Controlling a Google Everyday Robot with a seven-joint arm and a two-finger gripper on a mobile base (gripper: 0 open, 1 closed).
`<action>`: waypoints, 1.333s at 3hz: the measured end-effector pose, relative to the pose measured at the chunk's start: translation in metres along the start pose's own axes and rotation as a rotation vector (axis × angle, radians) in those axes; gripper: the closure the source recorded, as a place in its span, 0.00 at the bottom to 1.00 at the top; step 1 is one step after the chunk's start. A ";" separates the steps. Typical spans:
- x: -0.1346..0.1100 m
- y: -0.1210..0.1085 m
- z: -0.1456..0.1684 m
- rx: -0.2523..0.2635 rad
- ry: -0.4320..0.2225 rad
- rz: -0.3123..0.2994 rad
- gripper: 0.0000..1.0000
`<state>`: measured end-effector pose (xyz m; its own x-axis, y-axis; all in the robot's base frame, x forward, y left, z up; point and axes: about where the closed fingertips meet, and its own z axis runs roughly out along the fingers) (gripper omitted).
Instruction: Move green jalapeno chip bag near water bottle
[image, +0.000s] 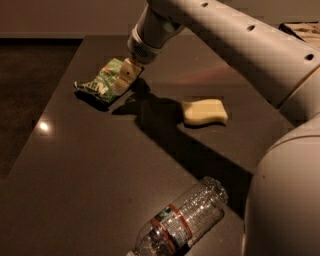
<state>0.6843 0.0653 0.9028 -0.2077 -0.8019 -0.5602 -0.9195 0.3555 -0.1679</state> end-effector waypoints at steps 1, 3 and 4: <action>-0.009 -0.002 0.028 0.014 0.014 0.019 0.00; -0.008 -0.011 0.062 -0.045 0.045 0.025 0.19; -0.012 -0.008 0.055 -0.075 0.024 0.016 0.42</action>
Offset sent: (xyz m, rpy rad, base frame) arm 0.0439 0.0395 -0.0481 -0.0092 0.0665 -0.0210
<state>0.7124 0.0982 0.8661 -0.2296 -0.8077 -0.5430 -0.9383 0.3320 -0.0970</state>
